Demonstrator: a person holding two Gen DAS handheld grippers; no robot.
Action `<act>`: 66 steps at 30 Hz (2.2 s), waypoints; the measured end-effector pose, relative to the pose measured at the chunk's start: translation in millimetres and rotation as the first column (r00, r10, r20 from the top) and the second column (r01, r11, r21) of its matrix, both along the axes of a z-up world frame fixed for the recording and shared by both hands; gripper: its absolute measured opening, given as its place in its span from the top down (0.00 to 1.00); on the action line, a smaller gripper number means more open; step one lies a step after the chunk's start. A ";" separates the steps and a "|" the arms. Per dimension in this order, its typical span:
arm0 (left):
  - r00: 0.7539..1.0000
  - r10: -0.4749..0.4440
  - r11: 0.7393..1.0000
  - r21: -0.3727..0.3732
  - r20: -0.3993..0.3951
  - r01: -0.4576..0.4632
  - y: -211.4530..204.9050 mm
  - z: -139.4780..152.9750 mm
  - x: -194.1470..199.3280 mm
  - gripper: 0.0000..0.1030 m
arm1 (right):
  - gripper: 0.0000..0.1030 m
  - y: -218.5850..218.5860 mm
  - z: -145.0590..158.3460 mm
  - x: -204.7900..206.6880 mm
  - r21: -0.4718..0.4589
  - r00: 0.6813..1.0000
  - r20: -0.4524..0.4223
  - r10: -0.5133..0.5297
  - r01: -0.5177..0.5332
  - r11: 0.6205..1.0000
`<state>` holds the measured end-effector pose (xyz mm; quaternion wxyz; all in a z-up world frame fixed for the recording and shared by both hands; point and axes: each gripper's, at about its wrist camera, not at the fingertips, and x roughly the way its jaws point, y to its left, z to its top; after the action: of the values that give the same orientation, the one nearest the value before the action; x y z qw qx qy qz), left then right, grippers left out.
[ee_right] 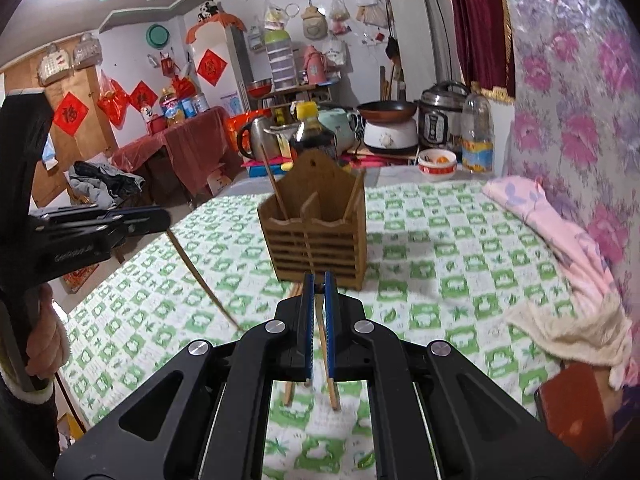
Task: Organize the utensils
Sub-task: 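Raise the left gripper's chopstick into the wooden holder while the right gripper inserts its chopstick, then open the left gripper over the holder while the right gripper releases its chopstick, then move both open grippers back down toward the remaining chopsticks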
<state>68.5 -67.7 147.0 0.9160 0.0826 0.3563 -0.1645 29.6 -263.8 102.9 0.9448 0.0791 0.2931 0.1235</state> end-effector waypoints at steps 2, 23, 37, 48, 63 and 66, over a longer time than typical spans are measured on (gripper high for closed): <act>1.000 0.000 1.000 -0.011 0.009 0.000 -4.3 10.8 9.2 0.94 | 0.94 4.1 7.3 4.5 -0.010 1.000 0.013 0.002 -0.002 1.000; 0.982 0.150 0.976 -0.175 0.115 -0.128 -7.1 42.9 118.9 0.94 | 0.94 22.3 49.4 107.7 -0.018 0.993 0.062 -0.096 0.097 0.995; 0.976 0.219 0.958 -0.192 0.021 -0.211 46.1 -23.9 86.1 0.09 | 0.64 -0.2 -4.6 75.3 0.024 0.994 -0.021 -0.109 0.109 0.994; 0.929 0.179 0.975 -0.069 -0.325 -0.212 68.6 -164.5 48.4 0.06 | 0.36 -24.1 -121.6 56.1 0.037 0.943 -0.298 -0.150 0.168 0.985; 0.915 0.002 1.000 -0.014 -0.405 -0.009 23.3 -190.2 26.7 0.06 | 0.27 -28.6 -137.3 64.2 0.031 0.919 -0.353 -0.176 0.199 0.979; 0.912 -0.001 1.000 -0.002 -0.411 0.000 20.7 -194.6 26.5 0.06 | 0.26 -28.4 -138.5 65.0 0.031 0.918 -0.357 -0.174 0.198 0.980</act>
<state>95.0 -47.0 -47.7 0.8206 0.0454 0.5408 -0.1788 94.6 -292.2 -35.6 0.8812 0.1588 0.4444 0.0266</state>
